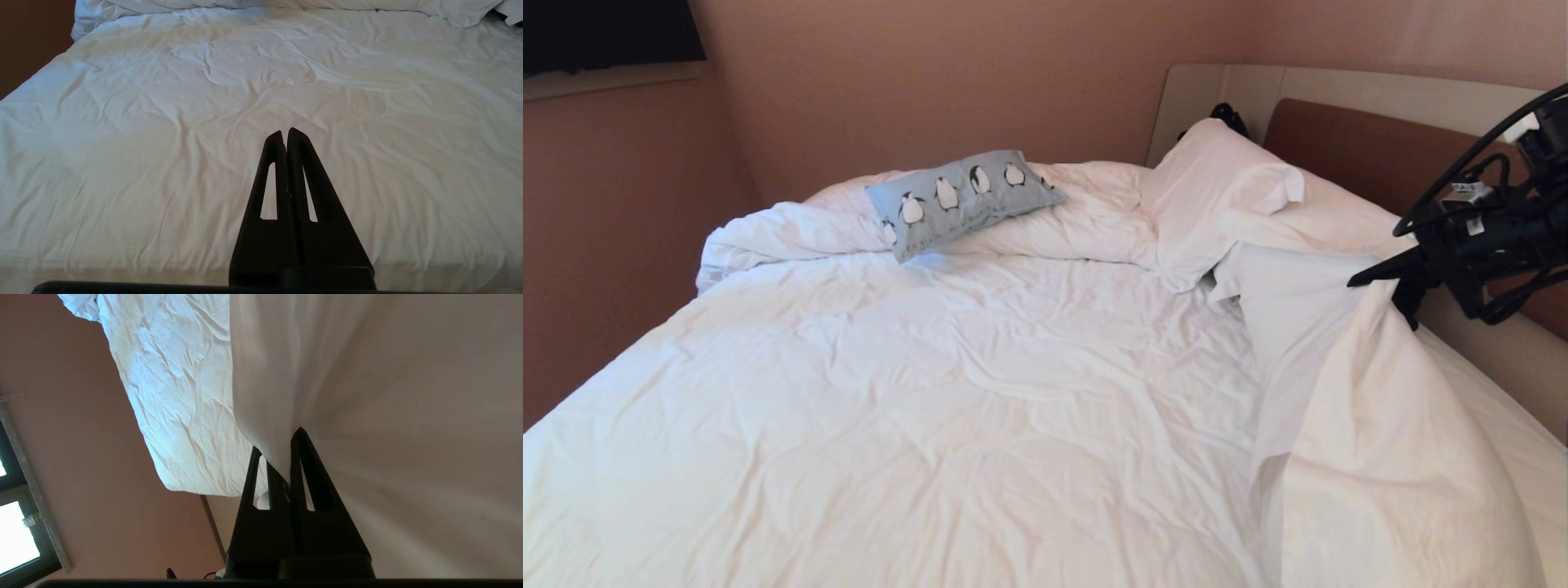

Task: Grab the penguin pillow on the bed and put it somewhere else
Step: Move to the foot of the bed

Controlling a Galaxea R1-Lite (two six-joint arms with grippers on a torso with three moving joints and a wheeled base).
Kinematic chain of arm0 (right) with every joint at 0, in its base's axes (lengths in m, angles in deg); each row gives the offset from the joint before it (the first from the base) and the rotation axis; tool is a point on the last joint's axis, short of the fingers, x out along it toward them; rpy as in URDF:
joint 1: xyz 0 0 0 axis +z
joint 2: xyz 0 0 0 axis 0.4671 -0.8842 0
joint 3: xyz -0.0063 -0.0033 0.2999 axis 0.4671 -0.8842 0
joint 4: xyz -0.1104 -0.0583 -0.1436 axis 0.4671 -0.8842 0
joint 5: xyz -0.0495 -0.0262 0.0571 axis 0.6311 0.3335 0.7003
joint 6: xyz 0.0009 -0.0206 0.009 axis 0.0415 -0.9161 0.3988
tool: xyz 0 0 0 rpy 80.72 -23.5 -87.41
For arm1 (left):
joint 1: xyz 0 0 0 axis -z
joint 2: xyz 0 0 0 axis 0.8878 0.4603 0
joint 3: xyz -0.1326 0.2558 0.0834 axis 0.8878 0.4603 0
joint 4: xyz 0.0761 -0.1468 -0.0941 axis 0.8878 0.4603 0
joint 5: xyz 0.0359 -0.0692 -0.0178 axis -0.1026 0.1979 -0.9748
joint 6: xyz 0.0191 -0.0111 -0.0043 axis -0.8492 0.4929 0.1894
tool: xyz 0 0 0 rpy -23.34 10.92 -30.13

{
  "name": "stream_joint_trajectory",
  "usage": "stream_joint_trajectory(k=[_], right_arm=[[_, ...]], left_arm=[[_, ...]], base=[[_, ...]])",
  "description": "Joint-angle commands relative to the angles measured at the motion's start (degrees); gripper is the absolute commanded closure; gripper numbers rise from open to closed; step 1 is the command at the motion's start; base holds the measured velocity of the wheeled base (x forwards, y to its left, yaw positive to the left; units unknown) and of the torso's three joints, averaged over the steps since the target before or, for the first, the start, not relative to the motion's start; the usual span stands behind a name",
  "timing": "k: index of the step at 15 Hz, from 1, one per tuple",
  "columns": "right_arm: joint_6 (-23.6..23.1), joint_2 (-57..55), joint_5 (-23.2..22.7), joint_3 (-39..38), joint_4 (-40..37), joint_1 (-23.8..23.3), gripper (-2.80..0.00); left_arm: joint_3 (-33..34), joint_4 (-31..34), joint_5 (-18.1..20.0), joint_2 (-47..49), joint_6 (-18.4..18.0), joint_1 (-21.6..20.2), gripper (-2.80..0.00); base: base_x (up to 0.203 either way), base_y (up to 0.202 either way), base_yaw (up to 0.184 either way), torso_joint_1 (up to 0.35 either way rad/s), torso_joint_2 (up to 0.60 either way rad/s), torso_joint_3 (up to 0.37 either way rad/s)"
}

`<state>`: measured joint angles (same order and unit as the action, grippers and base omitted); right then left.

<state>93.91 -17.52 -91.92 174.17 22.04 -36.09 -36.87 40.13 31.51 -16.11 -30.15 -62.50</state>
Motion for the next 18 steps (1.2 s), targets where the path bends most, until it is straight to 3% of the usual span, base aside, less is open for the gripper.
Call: stream_joint_trajectory(k=[1,9,18], right_arm=[[0.16,-0.08,-0.15,0.08,-0.25,-0.20,0.00],[0.05,-0.36,-0.15,0.00,-0.25,-0.20,0.00],[-0.04,-0.44,-0.15,-0.09,-0.25,-0.20,0.00]], left_arm=[[0.01,0.00,0.03,-0.02,0.03,-0.01,0.00],[0.06,0.00,0.00,0.04,0.12,-0.01,0.00],[0.00,0.00,0.02,-0.02,0.10,-0.01,0.00]], base=[[0.000,0.000,0.000,0.000,0.00,0.000],[0.000,0.012,-0.002,0.000,0.00,0.000],[0.000,0.190,-0.001,0.002,0.00,0.002]])
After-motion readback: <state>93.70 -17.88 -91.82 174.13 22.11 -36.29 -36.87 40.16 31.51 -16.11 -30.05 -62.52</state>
